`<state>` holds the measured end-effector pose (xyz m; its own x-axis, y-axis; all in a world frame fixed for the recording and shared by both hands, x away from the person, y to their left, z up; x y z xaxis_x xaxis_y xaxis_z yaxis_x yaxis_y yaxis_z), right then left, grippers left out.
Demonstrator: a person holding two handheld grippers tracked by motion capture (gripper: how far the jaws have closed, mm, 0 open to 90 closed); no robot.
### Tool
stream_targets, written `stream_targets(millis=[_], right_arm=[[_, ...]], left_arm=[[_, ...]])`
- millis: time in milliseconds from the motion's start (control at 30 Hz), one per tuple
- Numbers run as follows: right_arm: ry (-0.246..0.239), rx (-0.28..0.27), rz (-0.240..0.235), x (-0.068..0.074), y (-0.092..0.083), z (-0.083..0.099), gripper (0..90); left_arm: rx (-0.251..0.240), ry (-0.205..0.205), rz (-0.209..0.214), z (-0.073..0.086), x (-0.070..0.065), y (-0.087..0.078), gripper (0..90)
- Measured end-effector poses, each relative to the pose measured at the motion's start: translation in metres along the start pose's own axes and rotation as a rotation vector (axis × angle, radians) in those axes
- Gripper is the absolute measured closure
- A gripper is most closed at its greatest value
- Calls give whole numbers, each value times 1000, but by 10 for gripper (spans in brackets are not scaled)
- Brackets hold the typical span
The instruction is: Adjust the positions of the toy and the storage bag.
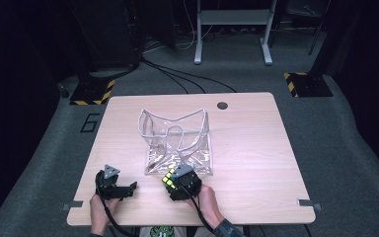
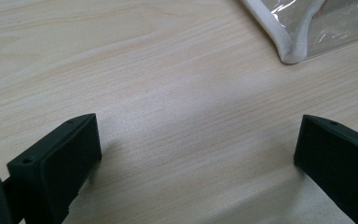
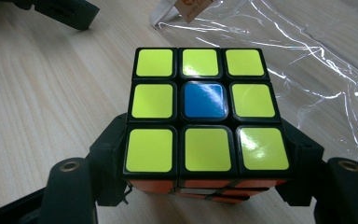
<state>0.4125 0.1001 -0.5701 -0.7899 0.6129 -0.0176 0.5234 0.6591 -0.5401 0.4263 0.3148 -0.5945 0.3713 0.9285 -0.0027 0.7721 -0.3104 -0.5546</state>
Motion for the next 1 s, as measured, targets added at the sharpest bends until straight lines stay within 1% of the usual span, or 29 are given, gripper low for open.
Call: stream_targets(millis=[33,67,233,300,400,467,500,633,733,800,867,1000], right_arm=[[0,0,0,0,0,0,323],[-8,-15,-10,-2,0,0,327],[6,-24,-30,-2,-1,0,333],[3,-38,-36,-1,-2,-1,333],[-5,-60,-34,-1,-8,-5,333],[-3,-64,-35,-1,-9,-6,333],[-11,-69,-35,-2,-11,-7,333],[-3,-83,-38,-4,-20,-7,333],[1,-83,-33,-5,-28,-6,333],[-7,-85,-30,-7,-31,-6,333],[2,-80,-27,-7,-35,-4,333],[-1,-69,-15,-11,-40,0,333]], left_arm=[[0,0,0,0,0,0,5],[0,1,0,0,0,0,5],[0,0,0,0,0,0,5],[-5,-1,-2,0,0,0,5],[-5,-1,-3,0,0,0,6],[-5,0,-3,0,0,0,6],[-5,0,-3,0,0,0,6],[-5,-1,-3,0,0,0,5],[-5,-1,-3,0,0,0,5],[-5,-1,-4,0,0,0,6],[-5,0,-4,0,0,0,5],[-5,2,-5,0,0,0,6]])
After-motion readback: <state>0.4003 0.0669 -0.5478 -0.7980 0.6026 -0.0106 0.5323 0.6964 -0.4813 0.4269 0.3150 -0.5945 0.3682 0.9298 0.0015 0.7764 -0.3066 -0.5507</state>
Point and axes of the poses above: each handheld gripper's, and its own axes: y roughly forward along the jaws, z roughly out of its underside, x roughly to its left, the point moved 9 cm from there along y, roughly forward along the jaws, and after that the axes turned 11 degrees about -x, right-handed, at the moved point
